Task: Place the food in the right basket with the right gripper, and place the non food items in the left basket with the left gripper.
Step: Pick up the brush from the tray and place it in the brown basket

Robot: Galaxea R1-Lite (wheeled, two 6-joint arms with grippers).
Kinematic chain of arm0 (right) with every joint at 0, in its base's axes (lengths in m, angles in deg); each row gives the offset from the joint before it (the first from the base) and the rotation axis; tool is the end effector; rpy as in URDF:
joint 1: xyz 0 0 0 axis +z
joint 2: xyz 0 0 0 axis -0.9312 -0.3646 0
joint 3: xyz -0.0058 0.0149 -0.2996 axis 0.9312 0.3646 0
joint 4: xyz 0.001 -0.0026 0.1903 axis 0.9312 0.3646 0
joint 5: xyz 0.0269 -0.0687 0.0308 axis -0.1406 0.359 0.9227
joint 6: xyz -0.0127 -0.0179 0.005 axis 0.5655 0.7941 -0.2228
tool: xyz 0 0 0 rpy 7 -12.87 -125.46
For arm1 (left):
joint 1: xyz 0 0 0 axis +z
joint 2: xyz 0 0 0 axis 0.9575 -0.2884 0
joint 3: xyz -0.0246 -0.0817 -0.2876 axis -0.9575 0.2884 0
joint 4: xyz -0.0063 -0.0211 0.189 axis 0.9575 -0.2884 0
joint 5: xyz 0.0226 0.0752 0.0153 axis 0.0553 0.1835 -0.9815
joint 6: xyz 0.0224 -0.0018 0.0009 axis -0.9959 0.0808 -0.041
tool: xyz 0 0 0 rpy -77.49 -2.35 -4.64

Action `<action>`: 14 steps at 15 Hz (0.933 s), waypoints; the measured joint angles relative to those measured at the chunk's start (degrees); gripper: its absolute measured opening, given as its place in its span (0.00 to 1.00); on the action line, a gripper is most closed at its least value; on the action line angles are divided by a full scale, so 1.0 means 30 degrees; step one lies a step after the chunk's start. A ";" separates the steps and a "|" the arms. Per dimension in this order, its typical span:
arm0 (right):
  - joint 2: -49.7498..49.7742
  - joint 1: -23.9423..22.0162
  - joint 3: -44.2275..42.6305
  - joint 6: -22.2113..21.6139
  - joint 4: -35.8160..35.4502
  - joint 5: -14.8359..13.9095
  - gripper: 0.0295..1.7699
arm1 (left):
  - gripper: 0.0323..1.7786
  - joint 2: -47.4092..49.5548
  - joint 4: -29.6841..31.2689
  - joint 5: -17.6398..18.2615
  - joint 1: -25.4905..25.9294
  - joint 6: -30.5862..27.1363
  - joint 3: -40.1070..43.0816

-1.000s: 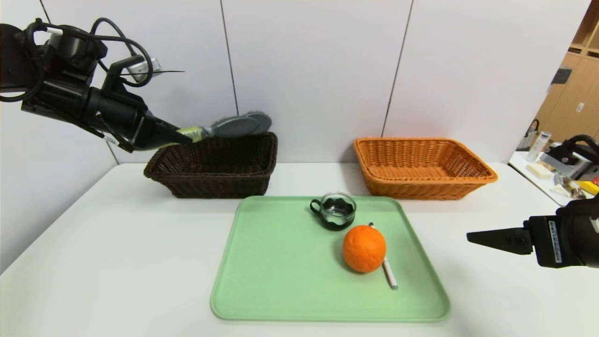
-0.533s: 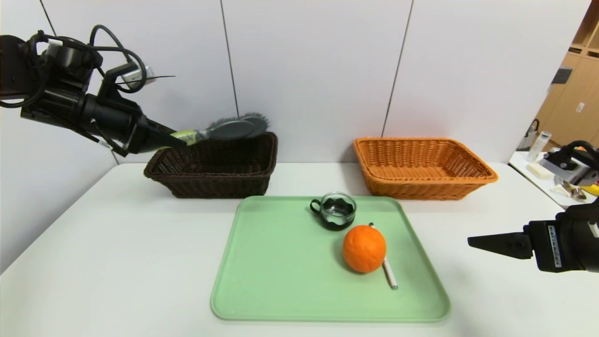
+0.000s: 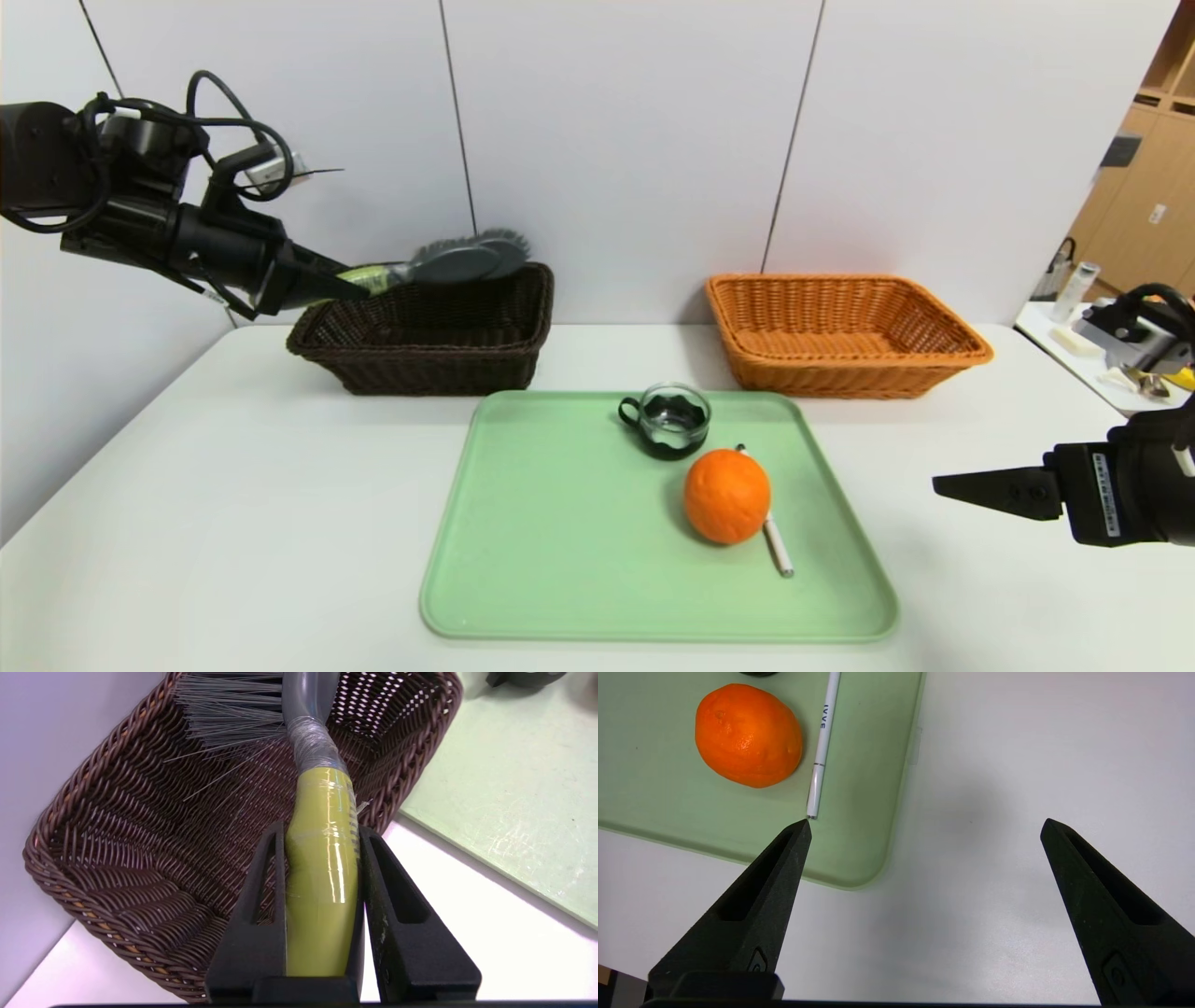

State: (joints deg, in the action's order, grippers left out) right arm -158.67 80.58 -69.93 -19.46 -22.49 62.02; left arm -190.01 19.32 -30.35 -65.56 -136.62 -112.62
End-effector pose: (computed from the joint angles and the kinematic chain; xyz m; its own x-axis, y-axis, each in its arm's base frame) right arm 0.1660 0.0381 0.2158 0.6765 0.2736 -0.6837 -0.2037 0.9617 0.1833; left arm 0.3774 0.0342 0.2614 0.5563 -0.6666 -0.4961 0.8115 0.5643 0.1518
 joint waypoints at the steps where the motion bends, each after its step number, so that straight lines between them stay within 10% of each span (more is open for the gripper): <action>1: 0.0008 0.0000 0.0049 -0.0008 0.0000 0.0000 0.96 | 0.27 0.0008 -0.0195 0.0191 0.0073 -0.0167 0.0028; 14: 0.0037 0.0000 0.0325 0.0037 -0.0065 -0.0008 0.96 | 0.34 -0.0423 -0.0735 0.0301 0.0114 -0.1902 0.0037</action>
State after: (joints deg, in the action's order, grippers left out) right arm -158.56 80.58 -68.96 -19.35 -22.68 62.00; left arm -191.28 17.11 -29.45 -65.22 -142.33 -112.51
